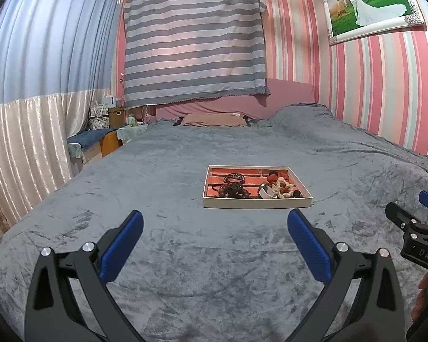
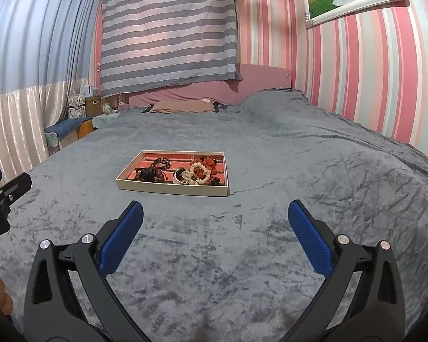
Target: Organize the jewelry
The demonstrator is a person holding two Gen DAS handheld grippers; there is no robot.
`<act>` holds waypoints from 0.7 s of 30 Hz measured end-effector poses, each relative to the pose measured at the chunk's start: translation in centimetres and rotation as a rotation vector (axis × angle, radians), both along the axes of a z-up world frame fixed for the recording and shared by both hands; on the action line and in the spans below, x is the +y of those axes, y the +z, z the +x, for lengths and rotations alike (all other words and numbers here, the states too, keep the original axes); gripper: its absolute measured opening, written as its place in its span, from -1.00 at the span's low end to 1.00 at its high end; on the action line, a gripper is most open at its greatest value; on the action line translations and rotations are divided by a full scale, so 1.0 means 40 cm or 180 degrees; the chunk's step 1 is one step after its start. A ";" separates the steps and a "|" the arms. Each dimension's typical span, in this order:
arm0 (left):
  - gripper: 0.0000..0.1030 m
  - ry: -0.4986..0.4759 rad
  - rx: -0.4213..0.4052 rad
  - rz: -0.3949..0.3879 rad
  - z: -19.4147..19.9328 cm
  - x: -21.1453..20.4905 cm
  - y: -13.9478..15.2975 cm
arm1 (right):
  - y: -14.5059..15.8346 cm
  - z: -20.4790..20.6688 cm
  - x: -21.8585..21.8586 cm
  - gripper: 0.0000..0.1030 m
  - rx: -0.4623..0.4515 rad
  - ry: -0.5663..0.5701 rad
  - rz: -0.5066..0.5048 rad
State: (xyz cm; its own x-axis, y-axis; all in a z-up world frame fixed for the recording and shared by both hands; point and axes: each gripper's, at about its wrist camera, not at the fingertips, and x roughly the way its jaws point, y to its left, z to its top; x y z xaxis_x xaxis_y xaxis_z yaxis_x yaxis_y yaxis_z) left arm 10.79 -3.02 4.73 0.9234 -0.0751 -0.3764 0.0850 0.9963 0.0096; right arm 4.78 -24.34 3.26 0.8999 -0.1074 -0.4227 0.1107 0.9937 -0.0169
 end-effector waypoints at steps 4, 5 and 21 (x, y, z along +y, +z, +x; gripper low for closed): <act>0.92 0.0003 -0.0002 -0.0006 0.001 -0.001 -0.002 | 0.003 -0.002 0.000 0.92 -0.0027 -0.0011 -0.0015; 0.92 0.0008 -0.0013 -0.0001 0.000 -0.001 -0.001 | 0.005 -0.004 0.001 0.92 -0.0050 -0.0011 -0.0016; 0.92 0.0019 -0.0114 0.0004 -0.015 -0.003 0.009 | 0.023 -0.021 0.009 0.92 -0.0152 -0.0010 -0.0039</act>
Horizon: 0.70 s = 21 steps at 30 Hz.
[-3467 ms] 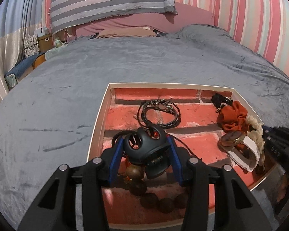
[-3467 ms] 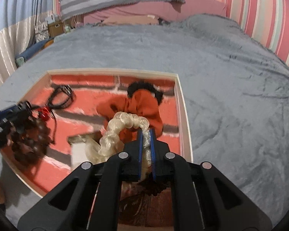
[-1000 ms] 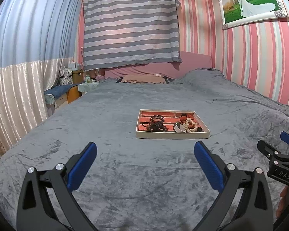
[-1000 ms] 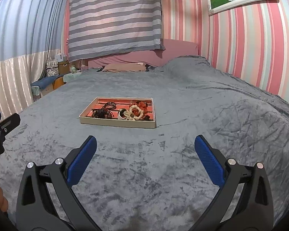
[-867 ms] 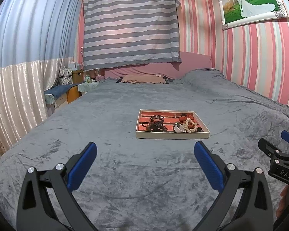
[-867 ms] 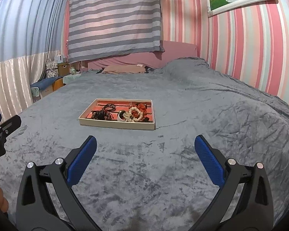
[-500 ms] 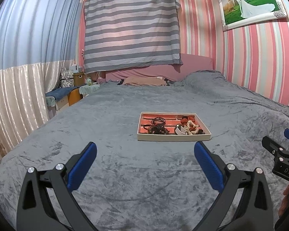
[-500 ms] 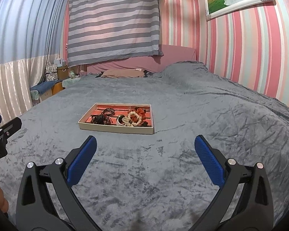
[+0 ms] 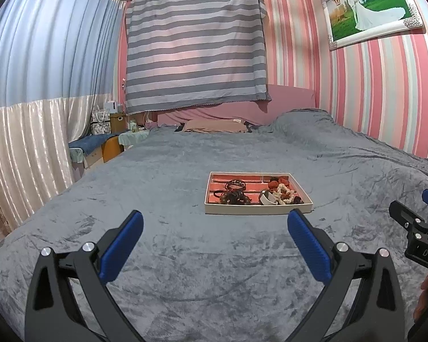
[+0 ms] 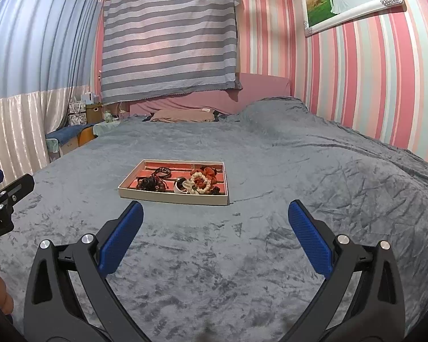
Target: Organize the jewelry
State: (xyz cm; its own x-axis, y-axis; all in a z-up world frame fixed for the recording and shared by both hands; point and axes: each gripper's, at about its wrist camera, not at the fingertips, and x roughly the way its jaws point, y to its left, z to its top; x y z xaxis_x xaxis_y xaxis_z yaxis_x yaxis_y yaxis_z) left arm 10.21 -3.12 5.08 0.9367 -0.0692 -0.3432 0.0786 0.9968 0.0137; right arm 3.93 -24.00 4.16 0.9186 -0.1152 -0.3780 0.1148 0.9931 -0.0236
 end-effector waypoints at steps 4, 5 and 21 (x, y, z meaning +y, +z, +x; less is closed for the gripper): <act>0.92 -0.0004 -0.0018 -0.0011 -0.002 0.002 0.000 | 0.004 -0.003 0.005 0.92 -0.0023 0.0001 -0.0002; 0.92 0.0001 -0.0018 -0.0007 -0.002 0.003 0.000 | 0.004 -0.003 0.006 0.92 -0.0024 0.0001 -0.0003; 0.92 -0.0028 -0.0028 0.0006 -0.006 0.004 0.004 | 0.013 -0.009 0.007 0.92 -0.0066 0.0001 -0.0003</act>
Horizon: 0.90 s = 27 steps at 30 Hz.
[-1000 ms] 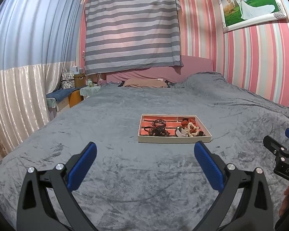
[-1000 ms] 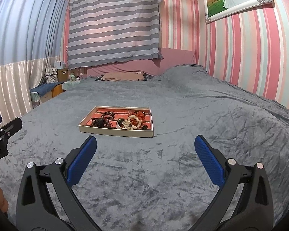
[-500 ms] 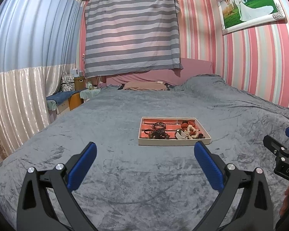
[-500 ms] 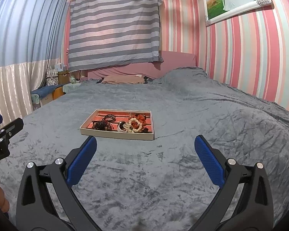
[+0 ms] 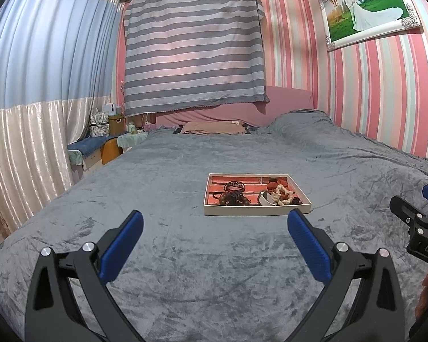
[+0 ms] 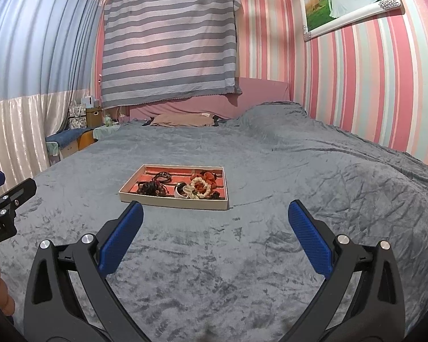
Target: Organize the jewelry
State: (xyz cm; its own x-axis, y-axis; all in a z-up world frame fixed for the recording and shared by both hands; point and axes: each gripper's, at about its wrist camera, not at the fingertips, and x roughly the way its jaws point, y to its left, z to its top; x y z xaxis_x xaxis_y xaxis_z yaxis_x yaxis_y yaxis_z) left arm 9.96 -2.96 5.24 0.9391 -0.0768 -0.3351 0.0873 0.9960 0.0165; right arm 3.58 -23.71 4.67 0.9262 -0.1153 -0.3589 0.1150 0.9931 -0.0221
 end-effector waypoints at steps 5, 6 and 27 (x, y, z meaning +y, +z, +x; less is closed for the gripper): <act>0.92 0.0003 -0.0006 0.0000 -0.001 0.001 0.000 | 0.002 0.000 0.000 0.92 -0.0001 0.0013 0.0003; 0.92 0.0006 -0.0008 0.0000 -0.001 0.001 0.000 | 0.003 -0.001 0.000 0.92 -0.0003 0.0016 0.0003; 0.92 0.0004 -0.0009 0.0000 -0.002 0.002 0.000 | 0.004 -0.001 0.002 0.92 -0.0003 0.0017 0.0002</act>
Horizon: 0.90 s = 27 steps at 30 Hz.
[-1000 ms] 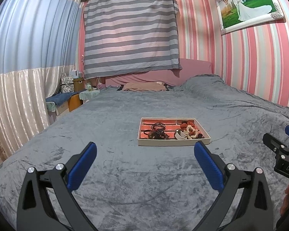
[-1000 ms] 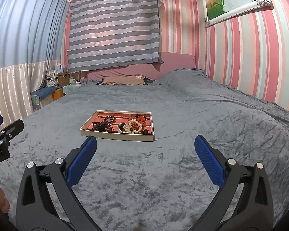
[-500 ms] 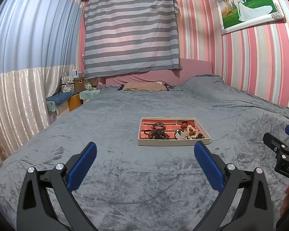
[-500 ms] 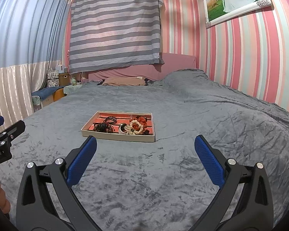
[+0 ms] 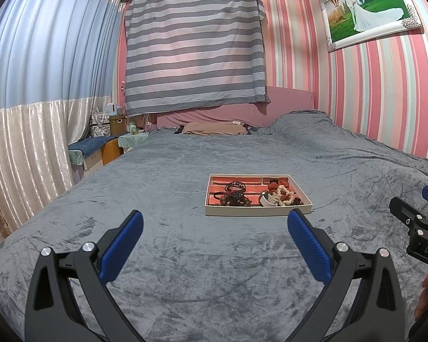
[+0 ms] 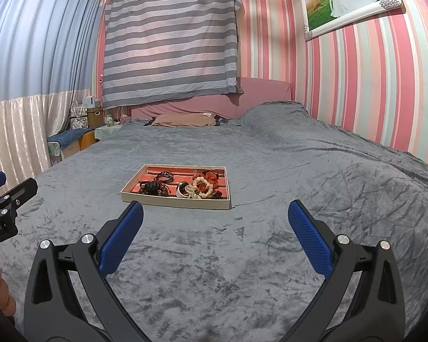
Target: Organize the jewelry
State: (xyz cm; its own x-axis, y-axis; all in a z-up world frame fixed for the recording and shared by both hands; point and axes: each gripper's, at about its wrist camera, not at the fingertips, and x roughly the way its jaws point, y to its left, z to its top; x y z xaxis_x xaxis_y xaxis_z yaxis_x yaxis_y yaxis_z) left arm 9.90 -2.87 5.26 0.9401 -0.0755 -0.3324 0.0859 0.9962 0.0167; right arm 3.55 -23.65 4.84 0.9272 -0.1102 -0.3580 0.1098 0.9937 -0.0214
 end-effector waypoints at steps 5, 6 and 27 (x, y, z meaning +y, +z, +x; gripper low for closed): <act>0.92 0.0001 0.0002 0.0001 0.000 0.000 -0.001 | 0.000 0.000 0.000 0.92 0.0008 -0.0001 0.0005; 0.92 -0.0001 0.0004 -0.0001 0.000 0.000 -0.001 | -0.001 0.001 0.000 0.92 0.0008 0.0000 0.0005; 0.92 0.0017 0.0012 0.0002 0.004 0.003 -0.002 | -0.003 0.003 0.005 0.92 0.0008 0.0004 0.0002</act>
State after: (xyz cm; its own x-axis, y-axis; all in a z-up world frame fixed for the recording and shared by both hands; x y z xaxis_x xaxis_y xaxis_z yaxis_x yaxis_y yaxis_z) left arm 10.05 -2.73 5.19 0.9392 -0.0703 -0.3360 0.0807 0.9966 0.0170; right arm 3.67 -23.44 4.72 0.9265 -0.1087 -0.3602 0.1084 0.9939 -0.0210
